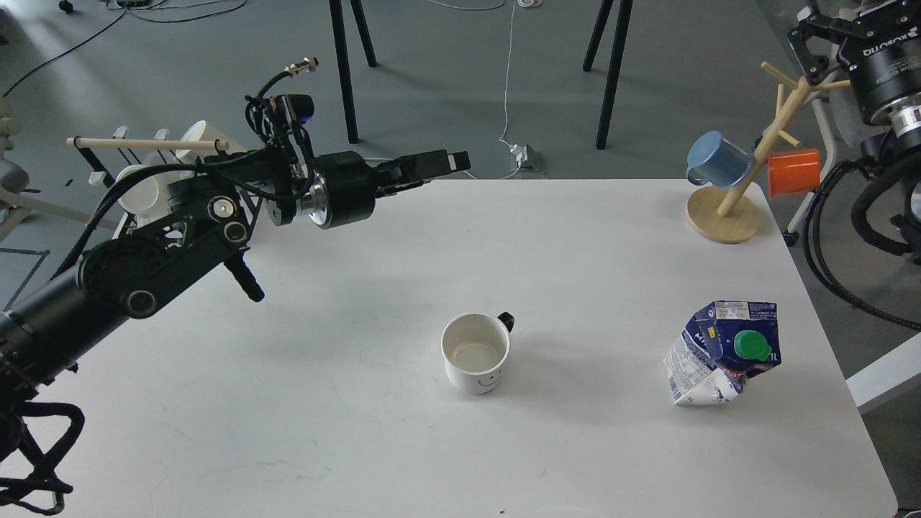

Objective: Place cup and milk with both arms

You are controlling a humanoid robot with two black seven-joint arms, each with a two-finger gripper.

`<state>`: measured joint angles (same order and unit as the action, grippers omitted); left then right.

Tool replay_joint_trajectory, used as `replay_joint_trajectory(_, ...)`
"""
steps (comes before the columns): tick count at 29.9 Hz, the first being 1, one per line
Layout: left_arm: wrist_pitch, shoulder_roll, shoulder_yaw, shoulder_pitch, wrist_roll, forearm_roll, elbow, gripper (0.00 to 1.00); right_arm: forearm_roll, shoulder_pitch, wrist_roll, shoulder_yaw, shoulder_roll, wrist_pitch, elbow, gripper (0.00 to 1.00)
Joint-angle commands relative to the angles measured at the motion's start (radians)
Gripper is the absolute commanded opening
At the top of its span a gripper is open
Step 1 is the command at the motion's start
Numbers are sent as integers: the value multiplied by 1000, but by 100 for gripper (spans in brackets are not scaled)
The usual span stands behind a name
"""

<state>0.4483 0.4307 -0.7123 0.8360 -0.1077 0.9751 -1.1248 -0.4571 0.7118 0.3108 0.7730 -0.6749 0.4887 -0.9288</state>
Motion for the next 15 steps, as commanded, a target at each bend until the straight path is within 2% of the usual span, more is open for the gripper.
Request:
replay_joint_trajectory(1,0,16,-71,2,-1,-338,84,99,-2,-130,-2,61,-40,0,-57,100)
replay_joint_trajectory(5,0,17,-139,0,-7,-626,227,99,-2,-317,1,149,-64,0,-168,99)
replay_joint_trajectory(9,1,19,-194,-5,-6,-895,390,99,1,-607,14,280,-107,0,-339,100)
replay_joint_trajectory(12,3,23,-197,0,-3,-1004,485,99,5,-796,14,367,-109,0,-403,100)
replay_joint_trajectory(15,3,22,-196,0,-3,-1026,519,99,3,-935,14,400,-109,0,-410,100)
